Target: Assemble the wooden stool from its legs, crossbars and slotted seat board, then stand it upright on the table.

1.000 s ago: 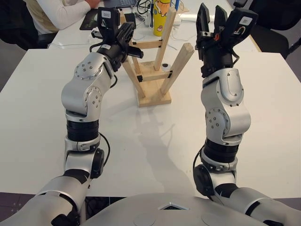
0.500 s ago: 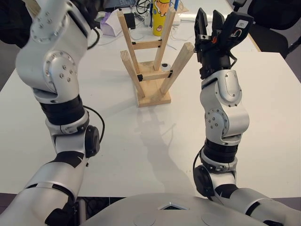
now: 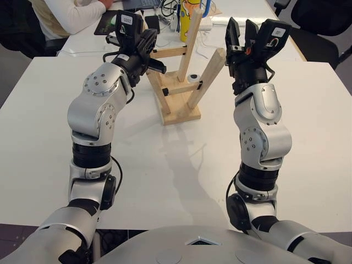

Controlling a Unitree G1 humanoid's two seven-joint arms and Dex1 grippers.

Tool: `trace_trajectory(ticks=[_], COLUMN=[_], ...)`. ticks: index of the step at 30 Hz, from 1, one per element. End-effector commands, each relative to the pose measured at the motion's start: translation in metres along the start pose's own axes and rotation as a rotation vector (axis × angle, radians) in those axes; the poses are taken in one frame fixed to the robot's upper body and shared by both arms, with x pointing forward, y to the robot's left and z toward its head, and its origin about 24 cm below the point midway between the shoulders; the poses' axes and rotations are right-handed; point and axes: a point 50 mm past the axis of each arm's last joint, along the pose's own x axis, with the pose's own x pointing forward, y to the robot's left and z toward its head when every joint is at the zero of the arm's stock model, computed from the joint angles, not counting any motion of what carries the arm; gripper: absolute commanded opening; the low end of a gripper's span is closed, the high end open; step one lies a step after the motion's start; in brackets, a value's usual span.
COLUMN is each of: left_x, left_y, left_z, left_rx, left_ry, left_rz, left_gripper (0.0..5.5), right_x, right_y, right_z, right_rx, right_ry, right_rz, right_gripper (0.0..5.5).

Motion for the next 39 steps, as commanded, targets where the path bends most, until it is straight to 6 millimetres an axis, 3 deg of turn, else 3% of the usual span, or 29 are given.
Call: trace_trajectory(ticks=[1, 5, 7, 10, 11, 14, 17, 20, 22, 28, 31, 33, 36, 39], left_x=[0.0, -0.002, -0.002, -0.002, -0.002, -0.003, -0.005, -0.006, -0.006, -0.008, -0.01, -0.011, -0.012, -0.012], left_y=[0.012, 0.021, 0.022, 0.023, 0.023, 0.024, 0.025, 0.027, 0.027, 0.028, 0.032, 0.035, 0.037, 0.039], left_z=[0.011, 0.02, 0.022, 0.023, 0.024, 0.026, 0.027, 0.028, 0.026, 0.02, 0.018, 0.018, 0.018, 0.018], left_rx=[-0.04, -0.06, -0.067, -0.068, -0.069, -0.072, -0.073, -0.075, -0.081, -0.092, -0.097, -0.1, -0.103, -0.103], left_ry=[-0.034, -0.09, -0.107, -0.121, -0.126, -0.144, -0.149, -0.15, -0.145, -0.129, -0.126, -0.127, -0.129, -0.129], left_rz=[0.066, 0.118, 0.124, 0.136, 0.14, 0.152, 0.161, 0.173, 0.18, 0.199, 0.223, 0.241, 0.255, 0.26], left_gripper=[0.01, 0.01, 0.0, 0.0, 0.0, 0.0, 0.0, 0.0, 0.0, 0.0, 0.0, 0.0, 0.0, 0.0], right_x=[0.019, 0.051, 0.066, 0.084, 0.089, 0.094, 0.084, 0.069, 0.066, 0.074, 0.074, 0.079, 0.085, 0.08], right_y=[-0.005, -0.006, -0.005, -0.001, -0.001, -0.008, -0.02, -0.02, -0.018, -0.03, -0.044, -0.064, -0.099, -0.111], right_z=[0.026, 0.073, 0.094, 0.108, 0.099, 0.048, -0.01, -0.041, -0.043, 0.037, 0.053, 0.047, 0.012, -0.016], right_rx=[-0.004, 0.007, 0.0, -0.019, -0.038, -0.109, -0.152, -0.151, -0.136, 0.158, 0.175, 0.102, 0.005, 0.046], right_ry=[-0.077, -0.206, -0.262, -0.29, -0.246, -0.027, 0.25, 0.368, 0.364, -0.104, -0.184, -0.144, 0.068, 0.207], right_rz=[0.057, 0.129, 0.16, 0.19, 0.195, 0.214, 0.226, 0.275, 0.289, 0.188, 0.107, 0.003, -0.087, 0.052], right_gripper=[2.01, 2.01, 1.72, 1.27, 1.17, 0.63, 0.15, 0.03, 0.03, 0.03, 0.03, 0.03, 0.03, 0.03])
